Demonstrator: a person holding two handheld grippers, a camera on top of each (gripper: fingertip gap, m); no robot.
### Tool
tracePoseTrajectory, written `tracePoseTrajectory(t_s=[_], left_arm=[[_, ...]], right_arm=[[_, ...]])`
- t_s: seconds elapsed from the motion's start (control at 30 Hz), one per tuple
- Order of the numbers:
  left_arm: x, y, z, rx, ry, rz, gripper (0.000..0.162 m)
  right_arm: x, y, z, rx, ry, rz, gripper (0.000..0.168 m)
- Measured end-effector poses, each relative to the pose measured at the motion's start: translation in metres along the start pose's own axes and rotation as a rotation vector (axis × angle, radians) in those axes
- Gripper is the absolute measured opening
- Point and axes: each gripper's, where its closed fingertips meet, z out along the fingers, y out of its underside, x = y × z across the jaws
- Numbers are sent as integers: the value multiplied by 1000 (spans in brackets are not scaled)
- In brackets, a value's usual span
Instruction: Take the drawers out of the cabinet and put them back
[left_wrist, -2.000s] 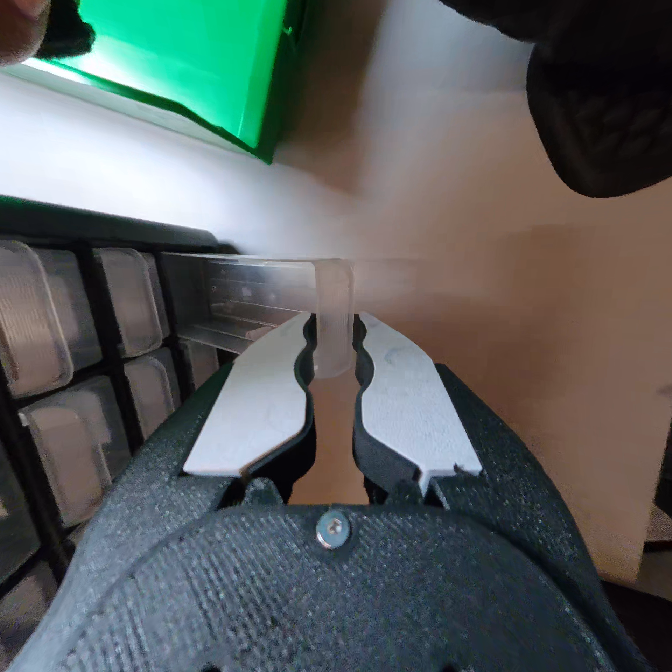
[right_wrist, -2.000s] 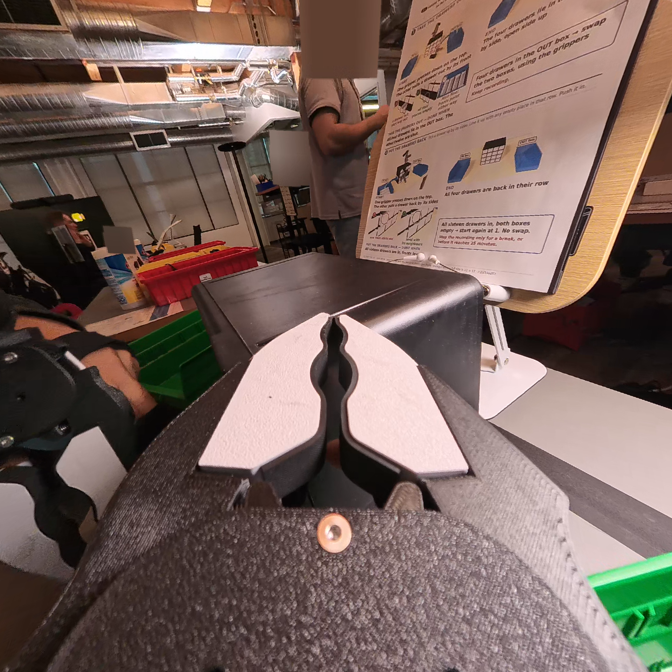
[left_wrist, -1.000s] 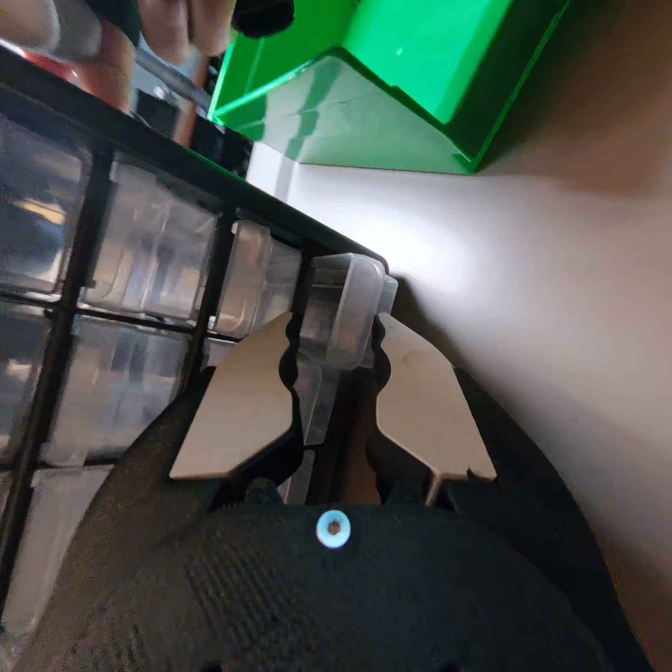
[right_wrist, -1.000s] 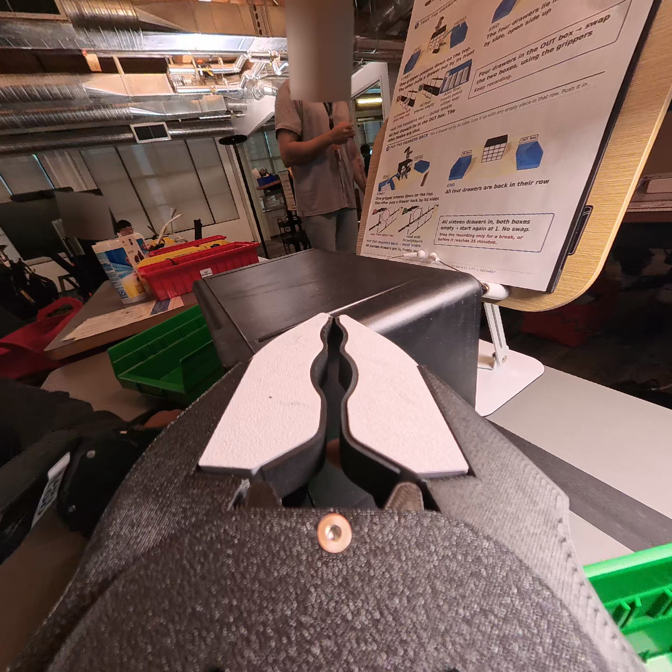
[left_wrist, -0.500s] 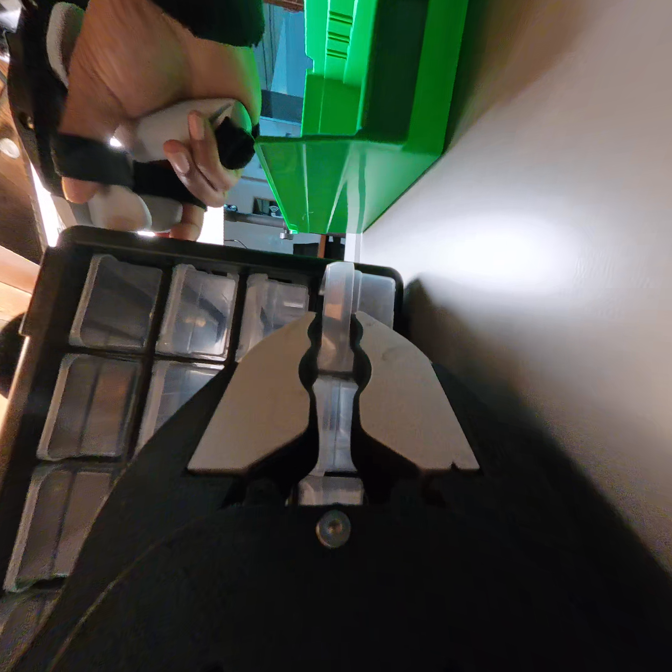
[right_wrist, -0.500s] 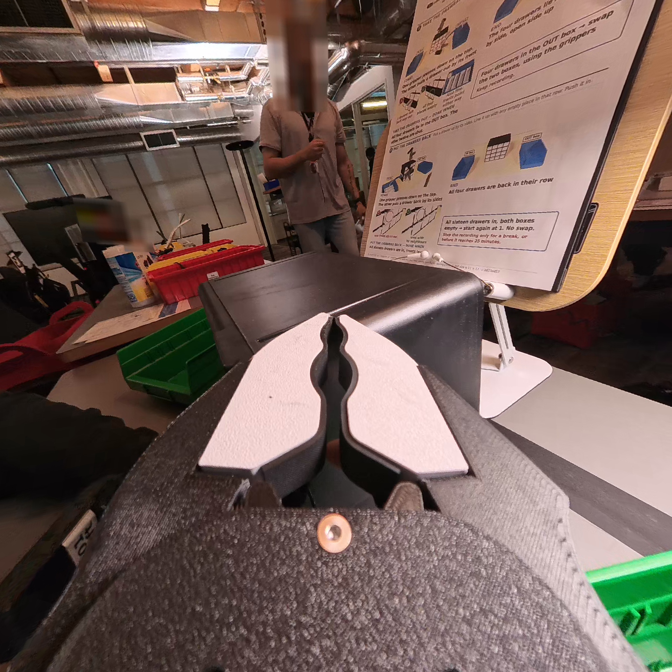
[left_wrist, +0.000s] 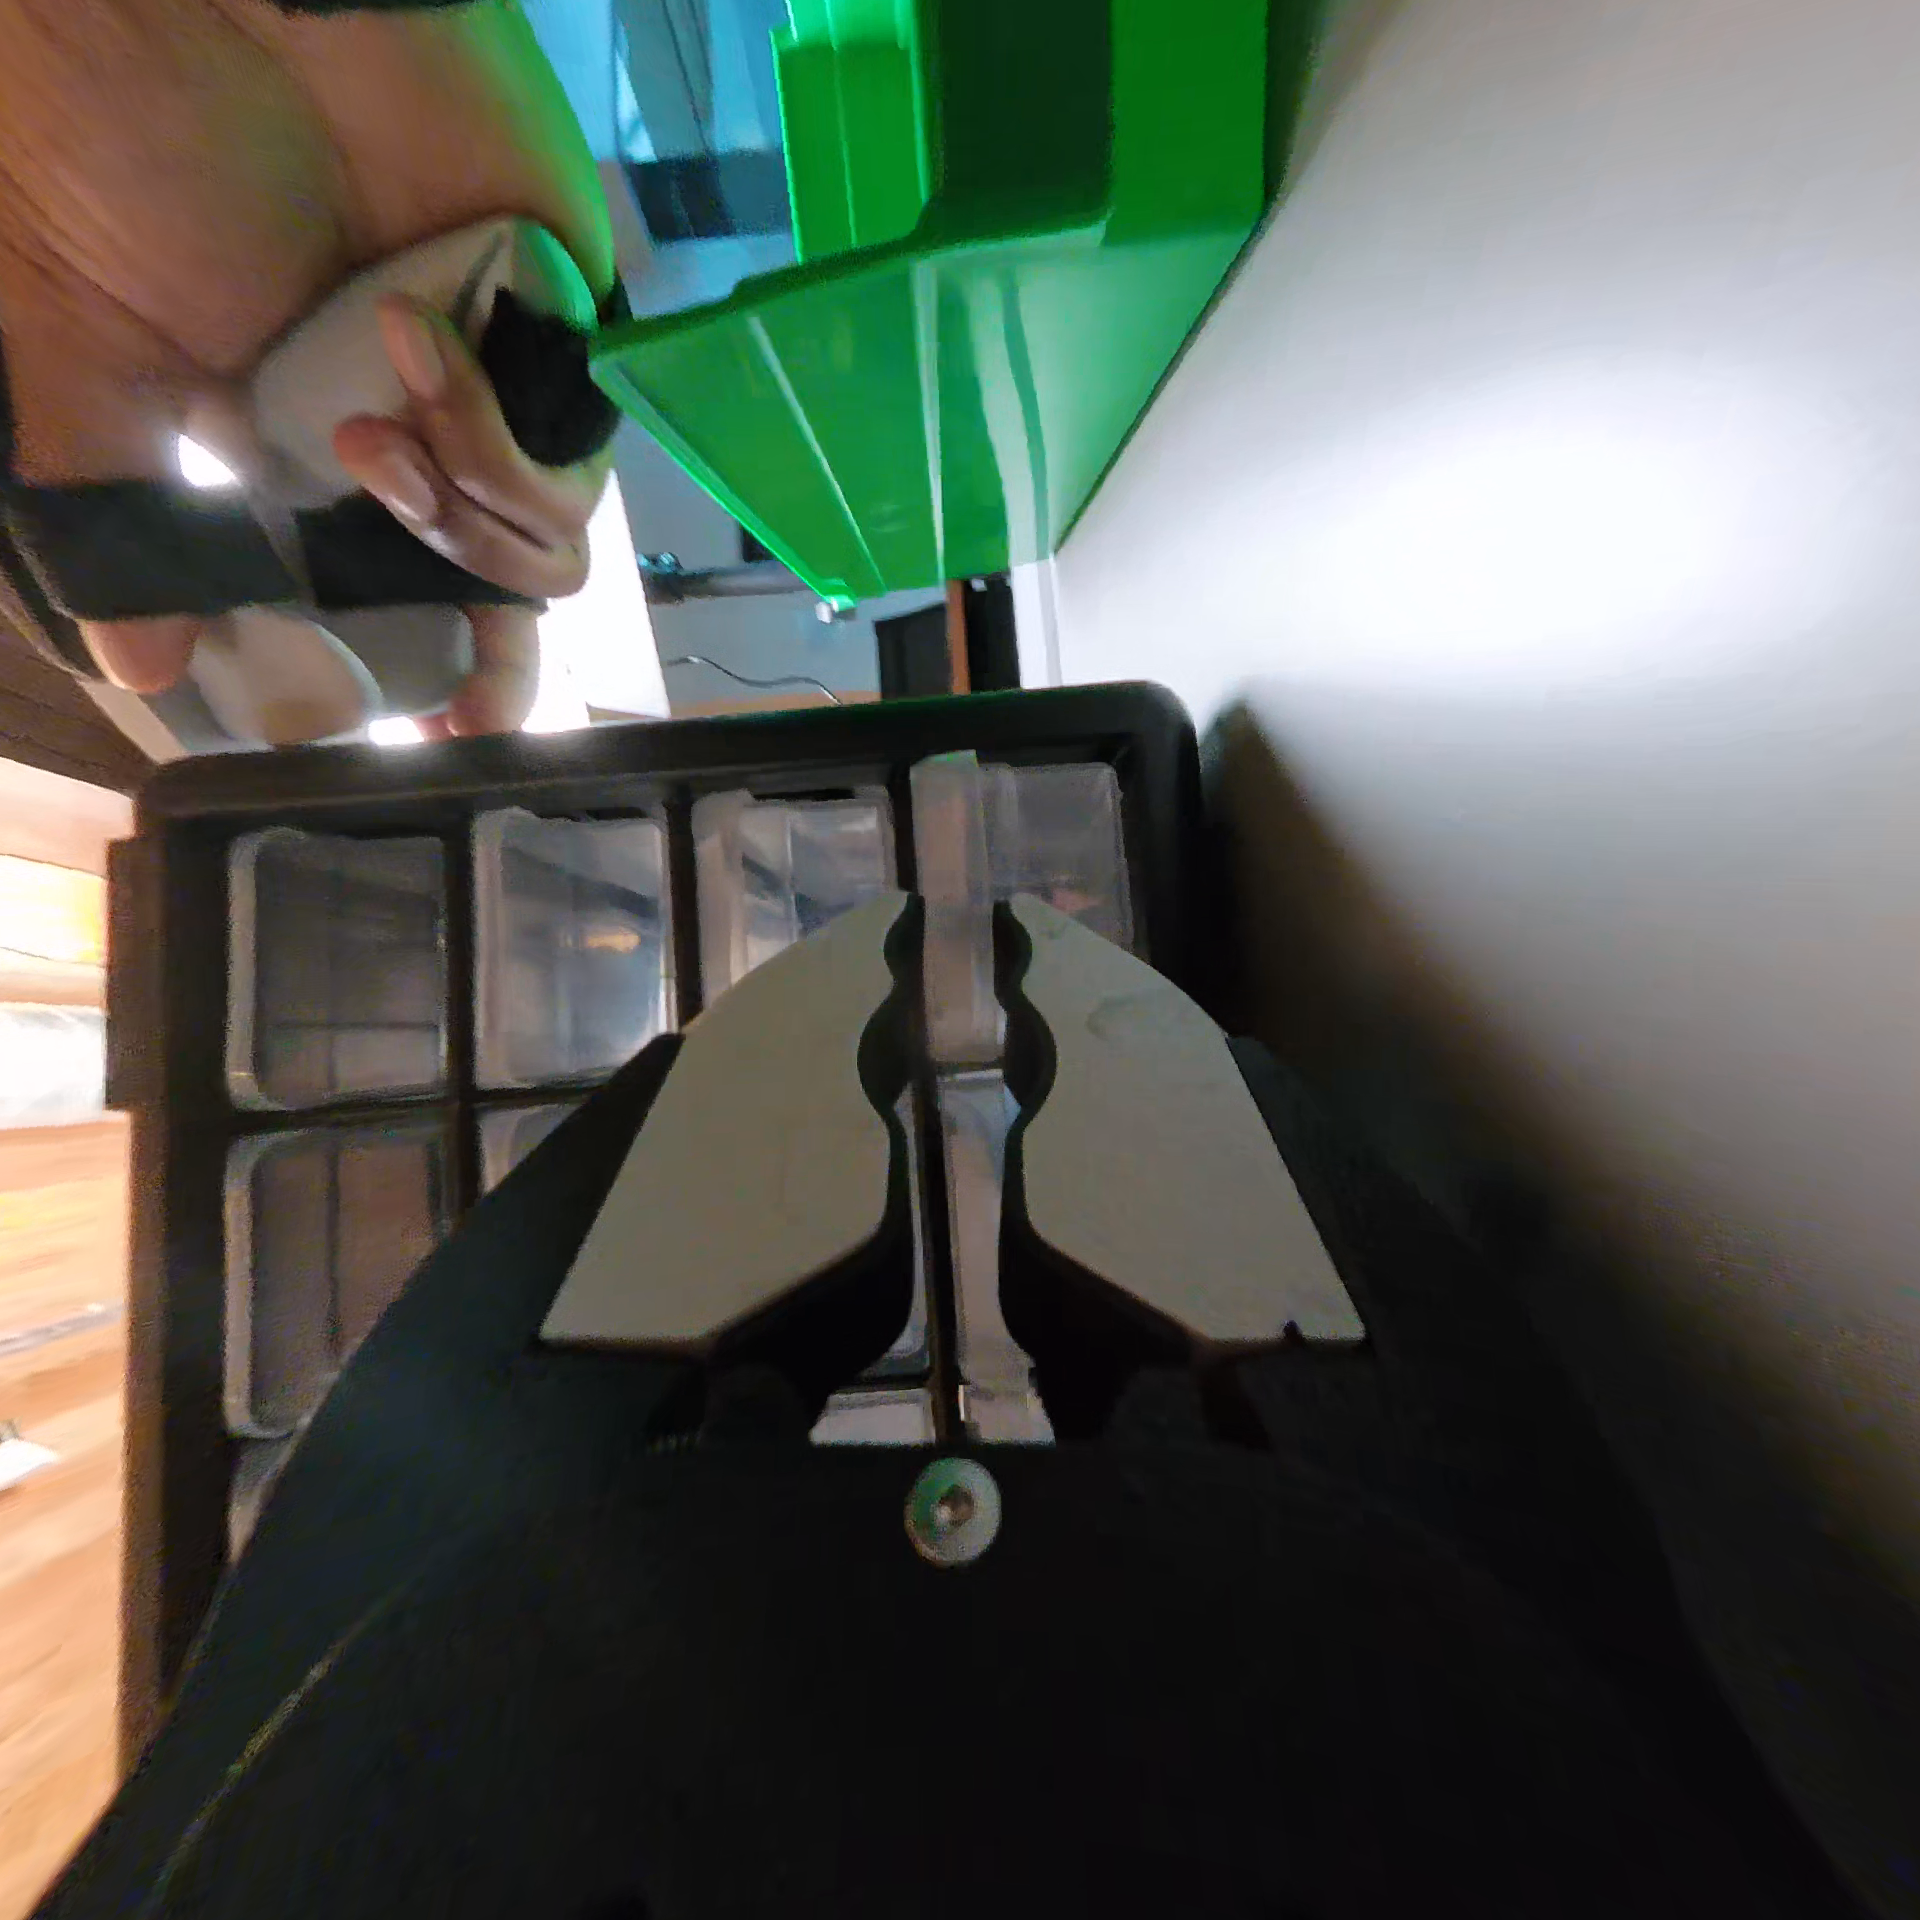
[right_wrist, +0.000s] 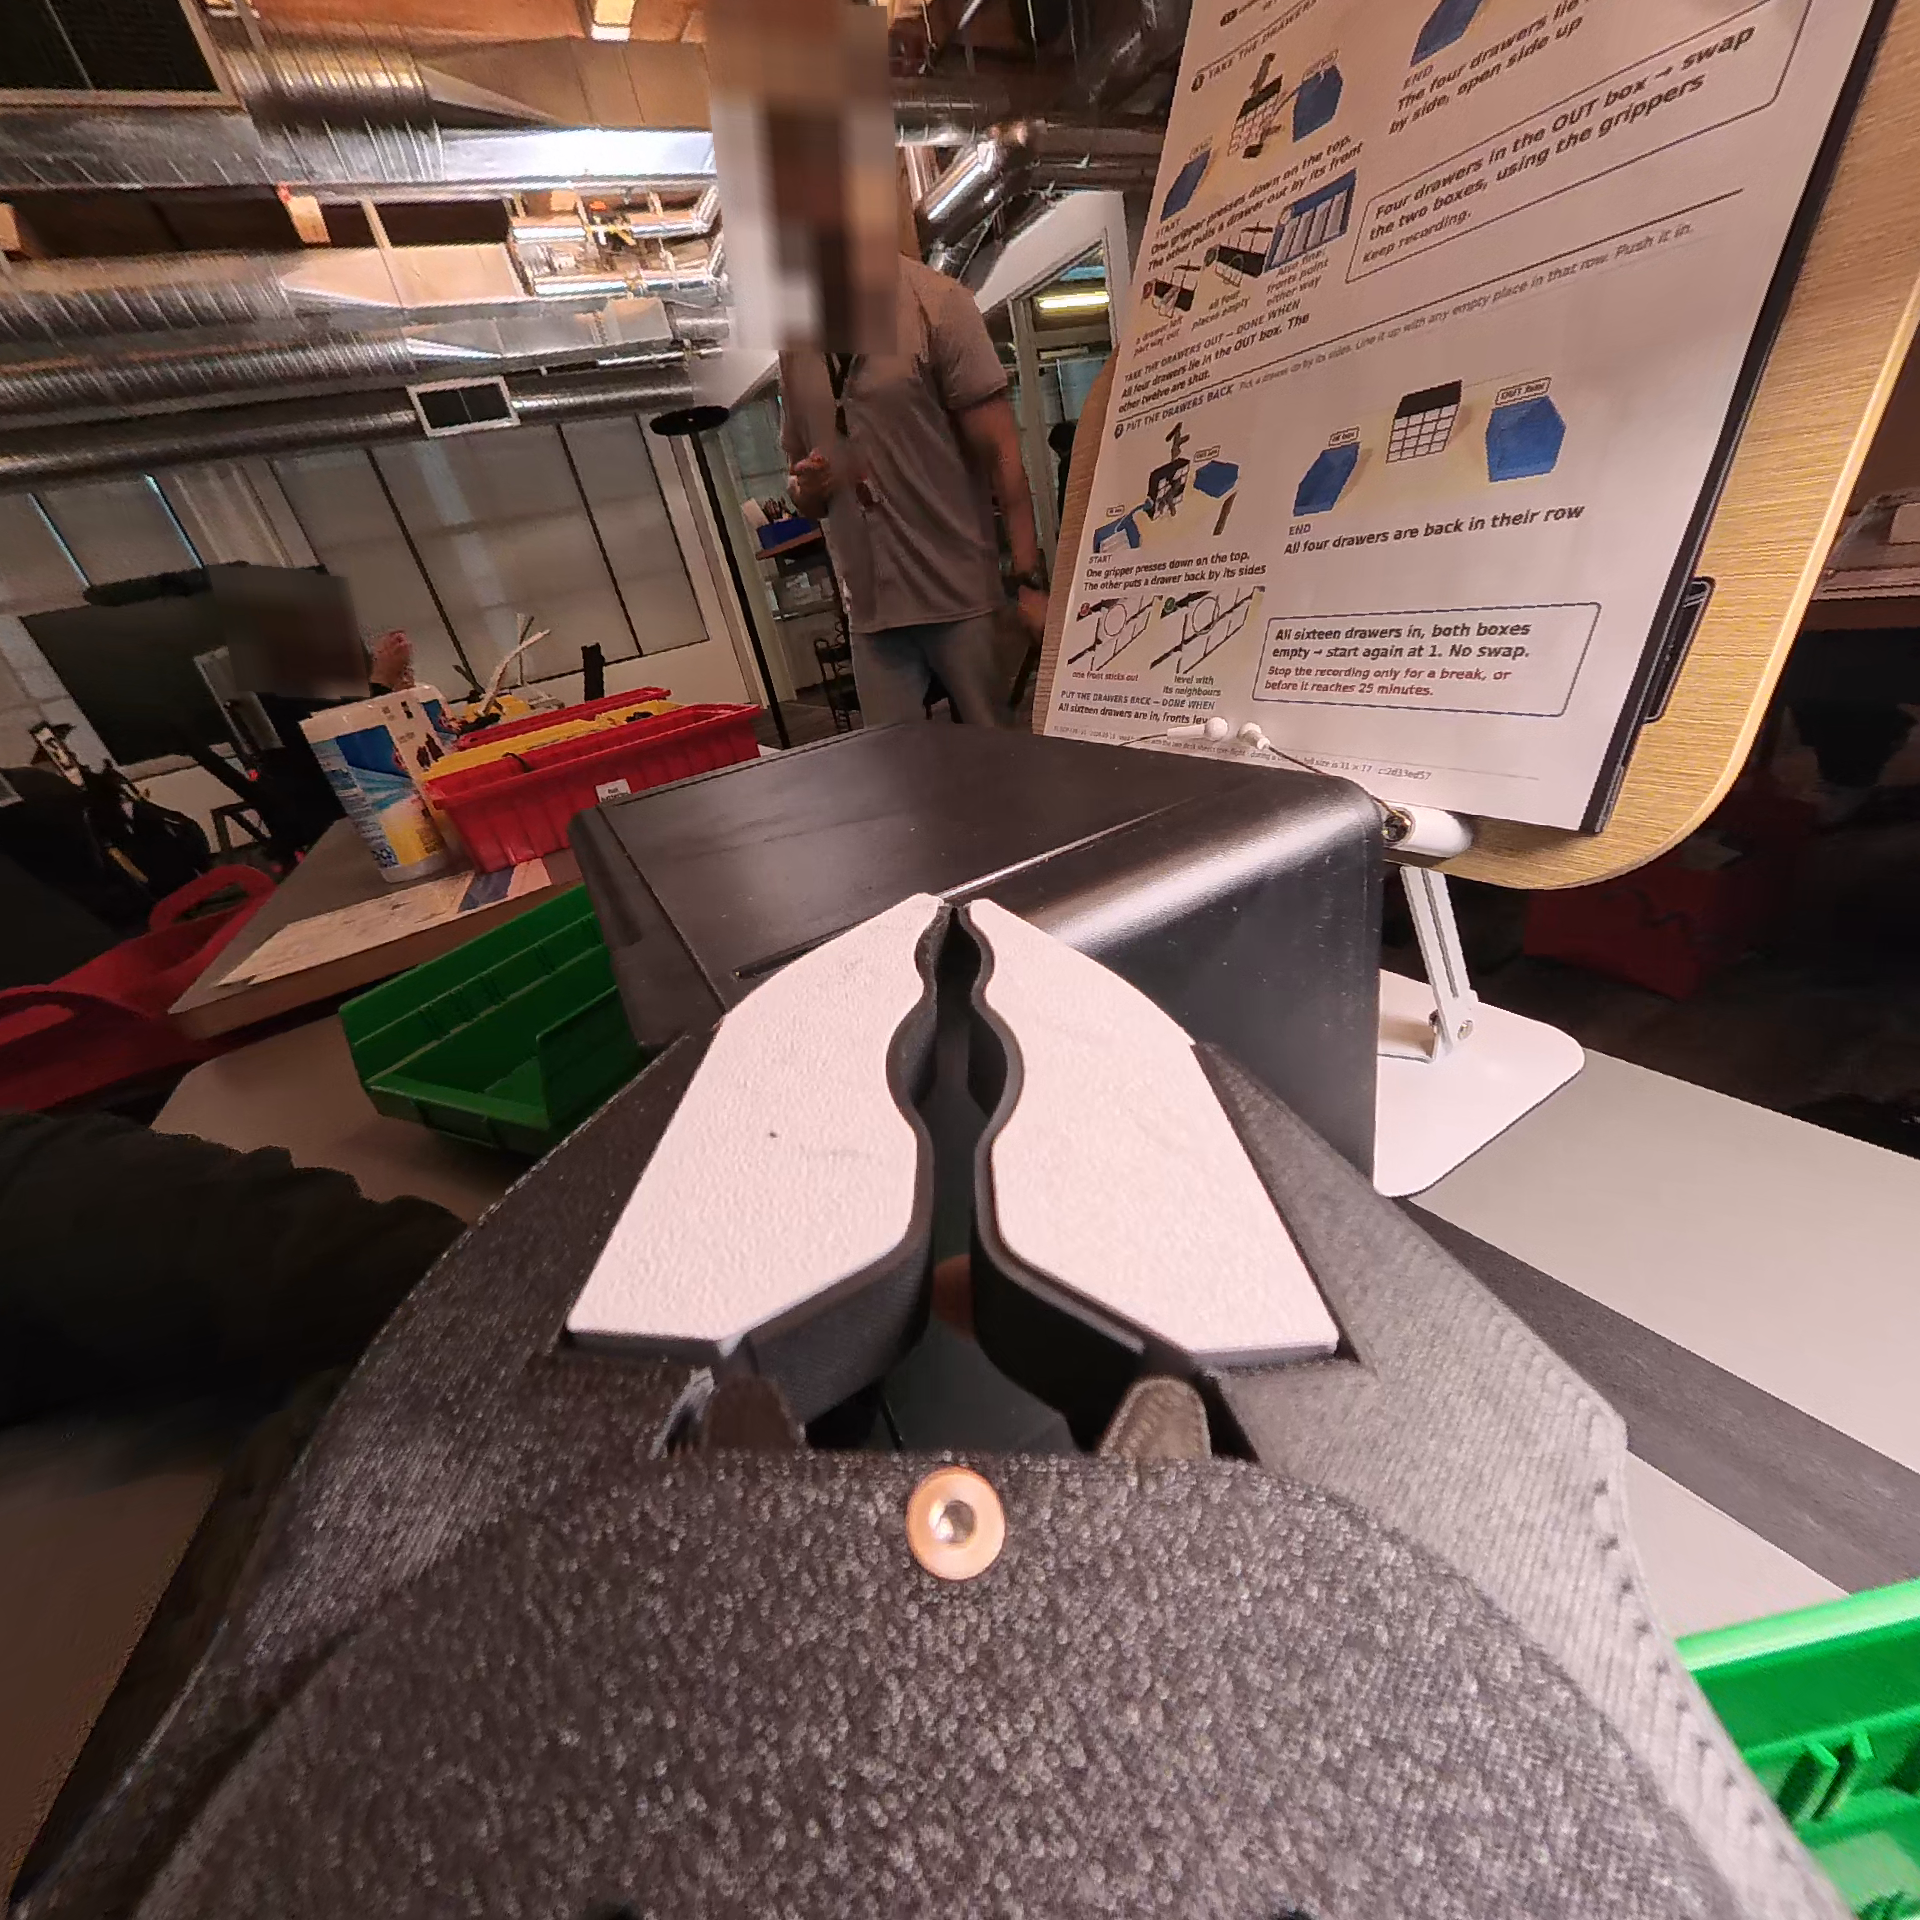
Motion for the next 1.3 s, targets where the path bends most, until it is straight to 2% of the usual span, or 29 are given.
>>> tracePoseTrajectory(t_s=[0.1, 0.3, 0.47, 0.67, 0.77, 0.87, 0.93, 1.07, 1.3], left_arm=[[3, -3, -7, 55, -43, 46, 11], [3, -2, -4, 69, -40, 110, 10], [3, 9, 11, -28, 17, 131, 11], [3, 10, 11, -97, 95, 77, 13], [-4, 9, 1, -82, 85, -33, 19], [-3, 13, -17, -74, 88, -125, 9], [0, 21, -26, -86, 80, -120, 4], [13, 46, -29, -163, 103, -133, 2], [11, 39, -23, -152, 116, -199, 1]], right_arm=[[0, 0, 0, -2, -2, -1, 0], [0, 0, 0, -2, -3, -1, 0], [1, 0, 0, -1, 3, -1, 0], [2, 0, -1, -1, 11, -1, 0], [3, 0, -1, -6, 15, -7, 0], [3, 0, -1, -10, 13, -12, 0], [3, 0, -1, -10, 11, -9, 0], [4, 0, -1, -14, 22, -15, 0], [4, 0, -1, -15, 26, -19, 0]])
